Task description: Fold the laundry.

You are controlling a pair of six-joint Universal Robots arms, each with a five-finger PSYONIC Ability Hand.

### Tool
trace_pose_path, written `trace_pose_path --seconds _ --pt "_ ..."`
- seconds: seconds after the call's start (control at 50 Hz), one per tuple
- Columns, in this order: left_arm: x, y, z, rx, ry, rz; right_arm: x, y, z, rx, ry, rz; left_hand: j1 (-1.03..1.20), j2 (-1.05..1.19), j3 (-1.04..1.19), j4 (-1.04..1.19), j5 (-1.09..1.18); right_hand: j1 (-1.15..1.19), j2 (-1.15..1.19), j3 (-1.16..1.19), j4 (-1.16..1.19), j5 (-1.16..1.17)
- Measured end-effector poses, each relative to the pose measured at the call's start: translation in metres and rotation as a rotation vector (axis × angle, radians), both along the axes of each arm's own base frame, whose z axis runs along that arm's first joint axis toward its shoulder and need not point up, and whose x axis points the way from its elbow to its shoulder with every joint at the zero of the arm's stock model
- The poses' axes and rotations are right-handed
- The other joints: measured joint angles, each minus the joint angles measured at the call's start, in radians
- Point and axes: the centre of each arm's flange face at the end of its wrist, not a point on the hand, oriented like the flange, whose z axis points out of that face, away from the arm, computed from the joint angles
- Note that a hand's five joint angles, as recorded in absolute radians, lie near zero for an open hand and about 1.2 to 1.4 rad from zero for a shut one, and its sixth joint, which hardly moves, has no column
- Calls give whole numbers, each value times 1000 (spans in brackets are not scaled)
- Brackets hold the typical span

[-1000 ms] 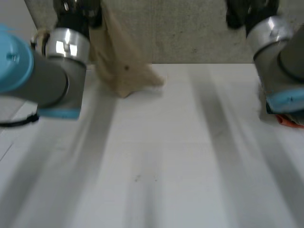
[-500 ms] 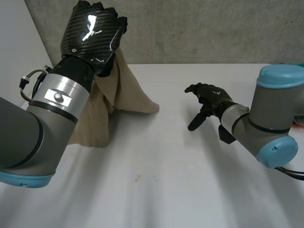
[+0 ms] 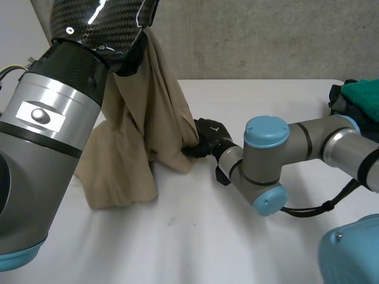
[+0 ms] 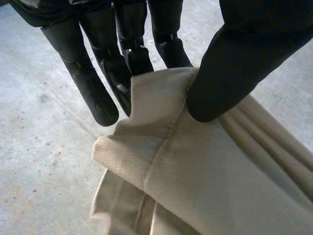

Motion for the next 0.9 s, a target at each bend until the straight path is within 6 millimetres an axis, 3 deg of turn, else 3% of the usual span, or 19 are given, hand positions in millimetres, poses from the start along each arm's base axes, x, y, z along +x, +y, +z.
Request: trace_pose_path --seconds 0.02,0.04,0.1,0.22,0.26,0.28,0.42,0.48,0.56,0.6,0.7,0.72,0.76,0.8,0.86,0.9 --pt "0 0 0 0 0 0 0 0 0 0 0 0 0 0 0 0 0 0 0 0 0 0" --pt "2 1 3 -5 12 11 -3 -3 2 4 13 -42 0 0 0 0 0 68 185 195 186 212" --pt "3 0 3 -4 13 19 -16 -10 20 -26 31 -84 0 0 0 0 0 68 195 218 208 234" --pt "15 -19 -4 20 1 91 -91 -36 118 -271 150 -228 0 0 0 0 0 91 195 218 208 245" --pt "20 -25 -8 35 -7 116 -99 -36 128 -301 177 -234 0 0 0 0 0 91 195 218 208 246" --pt "25 -30 -11 52 -14 138 -120 -28 156 -397 276 -241 0 0 0 0 0 91 195 218 208 253" --pt "36 -46 -42 198 -92 191 -150 24 215 -551 520 -186 0 0 0 0 0 91 195 218 208 256" --pt "34 -52 -65 291 -147 195 -153 39 222 -550 574 -160 0 0 0 0 0 91 195 218 208 256" --pt "28 -65 -101 413 -222 195 -152 45 217 -525 631 -123 0 0 0 0 0 93 195 218 208 256" --pt "21 -78 -121 466 -257 194 -146 39 200 -496 683 -85 0 0 0 0 0 98 195 218 208 256" --pt "5 -110 -144 499 -281 197 -133 21 169 -458 742 -50 0 0 0 0 0 98 195 218 208 256" --pt "0 -122 -146 486 -275 200 -123 3 149 -451 766 -59 0 0 0 0 0 98 195 218 208 256" --pt "-5 -135 -145 464 -262 203 -119 -8 141 -458 771 -74 0 0 0 0 0 98 195 218 208 256" --pt "-13 -157 -136 398 -223 209 -110 -31 131 -507 754 -128 0 0 0 0 0 98 195 218 208 256" --pt "-22 -182 -116 281 -152 219 -99 -58 135 -621 682 -223 0 0 0 0 0 98 196 218 208 256" --pt "-27 -201 -89 149 -76 227 -92 -73 150 -728 600 -300 0 0 0 0 0 98 196 218 208 256"
